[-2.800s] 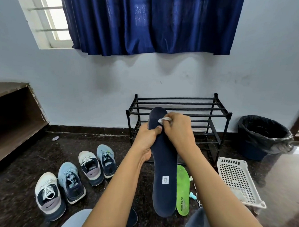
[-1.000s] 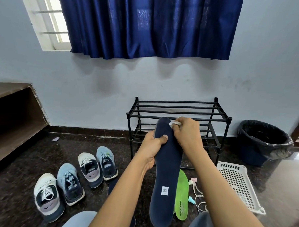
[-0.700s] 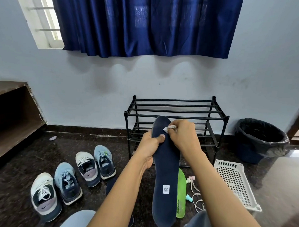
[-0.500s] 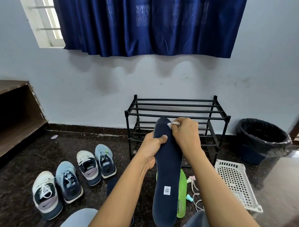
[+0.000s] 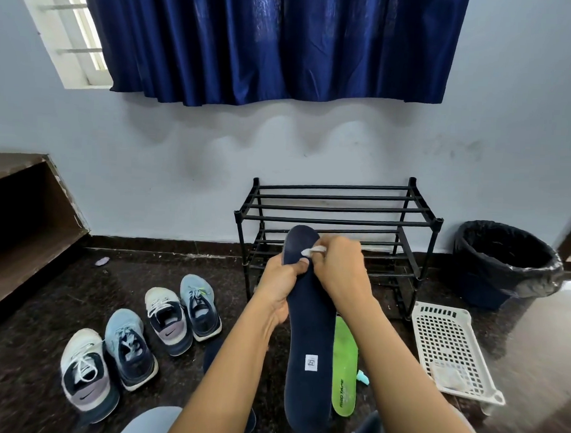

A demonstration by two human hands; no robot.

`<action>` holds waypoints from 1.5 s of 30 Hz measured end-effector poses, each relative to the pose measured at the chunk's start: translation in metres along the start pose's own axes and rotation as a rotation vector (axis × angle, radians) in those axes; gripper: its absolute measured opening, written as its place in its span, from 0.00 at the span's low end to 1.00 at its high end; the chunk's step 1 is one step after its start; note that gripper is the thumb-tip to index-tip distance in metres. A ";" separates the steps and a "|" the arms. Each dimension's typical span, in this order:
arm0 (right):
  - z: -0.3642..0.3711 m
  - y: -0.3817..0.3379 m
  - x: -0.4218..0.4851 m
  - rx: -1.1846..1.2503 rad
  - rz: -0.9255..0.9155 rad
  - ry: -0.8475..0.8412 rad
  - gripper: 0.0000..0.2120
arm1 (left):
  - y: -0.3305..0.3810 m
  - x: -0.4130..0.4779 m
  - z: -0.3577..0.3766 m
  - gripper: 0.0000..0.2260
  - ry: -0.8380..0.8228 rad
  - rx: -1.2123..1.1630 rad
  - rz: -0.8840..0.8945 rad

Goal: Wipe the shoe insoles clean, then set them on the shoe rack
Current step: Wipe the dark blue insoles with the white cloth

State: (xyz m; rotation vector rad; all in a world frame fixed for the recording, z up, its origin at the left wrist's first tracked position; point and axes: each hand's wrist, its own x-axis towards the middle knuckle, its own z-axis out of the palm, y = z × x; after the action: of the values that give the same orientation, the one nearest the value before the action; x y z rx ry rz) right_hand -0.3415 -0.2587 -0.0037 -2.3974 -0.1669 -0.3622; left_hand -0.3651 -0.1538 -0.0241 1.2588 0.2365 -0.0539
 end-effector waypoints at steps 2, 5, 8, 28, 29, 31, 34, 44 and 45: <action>0.006 0.001 0.004 0.018 0.017 -0.040 0.05 | -0.001 0.006 -0.002 0.09 0.011 0.007 -0.002; 0.012 0.007 0.015 0.076 0.049 -0.028 0.04 | -0.006 0.015 -0.004 0.09 0.020 0.022 -0.013; 0.015 0.015 0.026 0.062 0.098 -0.012 0.06 | -0.011 0.024 -0.007 0.09 0.016 0.010 -0.043; 0.080 0.163 0.060 0.761 0.687 -0.145 0.06 | -0.103 0.122 -0.050 0.11 0.283 -0.230 -0.258; 0.092 0.173 0.057 0.744 0.707 -0.159 0.07 | -0.115 0.129 -0.057 0.11 0.317 -0.223 -0.276; 0.112 0.189 0.051 0.721 0.744 -0.196 0.08 | -0.138 0.142 -0.072 0.13 0.381 -0.193 -0.319; 0.137 0.208 0.043 0.724 0.838 -0.243 0.08 | -0.171 0.156 -0.094 0.17 0.455 -0.135 -0.407; 0.206 0.228 0.013 0.961 1.098 -0.445 0.02 | -0.270 0.183 -0.160 0.21 0.593 0.101 -0.634; 0.211 0.230 0.009 0.961 1.106 -0.468 0.04 | -0.279 0.187 -0.167 0.21 0.588 0.097 -0.644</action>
State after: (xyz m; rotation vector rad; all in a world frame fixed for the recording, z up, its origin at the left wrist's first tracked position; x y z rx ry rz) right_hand -0.2377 -0.2906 -0.2965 -1.2765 0.6260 0.6605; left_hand -0.2546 -0.0651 -0.3721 1.2266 1.1547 -0.2509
